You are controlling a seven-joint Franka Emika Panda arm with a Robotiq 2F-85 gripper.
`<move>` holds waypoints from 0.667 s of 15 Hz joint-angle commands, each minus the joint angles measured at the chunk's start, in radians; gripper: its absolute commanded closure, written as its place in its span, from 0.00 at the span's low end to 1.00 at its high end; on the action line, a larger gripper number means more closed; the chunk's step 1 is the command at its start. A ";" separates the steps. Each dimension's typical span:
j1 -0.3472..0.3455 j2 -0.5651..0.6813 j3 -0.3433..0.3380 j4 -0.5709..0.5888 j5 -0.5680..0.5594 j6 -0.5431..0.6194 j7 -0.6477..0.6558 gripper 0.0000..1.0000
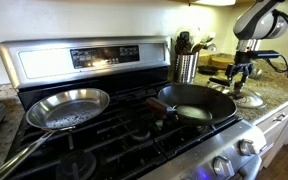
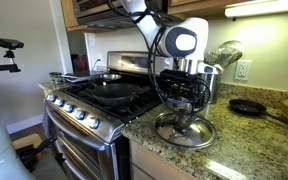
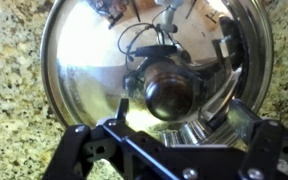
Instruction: Put the lid on the pan that's closest to it
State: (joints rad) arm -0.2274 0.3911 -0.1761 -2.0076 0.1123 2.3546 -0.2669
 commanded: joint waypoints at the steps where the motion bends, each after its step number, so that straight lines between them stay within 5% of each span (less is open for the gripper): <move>1: -0.021 0.016 0.018 0.031 -0.005 -0.061 0.020 0.00; 6: -0.020 0.035 0.013 0.036 -0.017 -0.070 0.032 0.00; 8: -0.019 0.037 0.012 0.035 -0.021 -0.072 0.035 0.26; 10: -0.018 0.039 0.013 0.034 -0.021 -0.072 0.035 0.40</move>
State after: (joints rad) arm -0.2287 0.4296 -0.1742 -1.9892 0.1082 2.3152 -0.2558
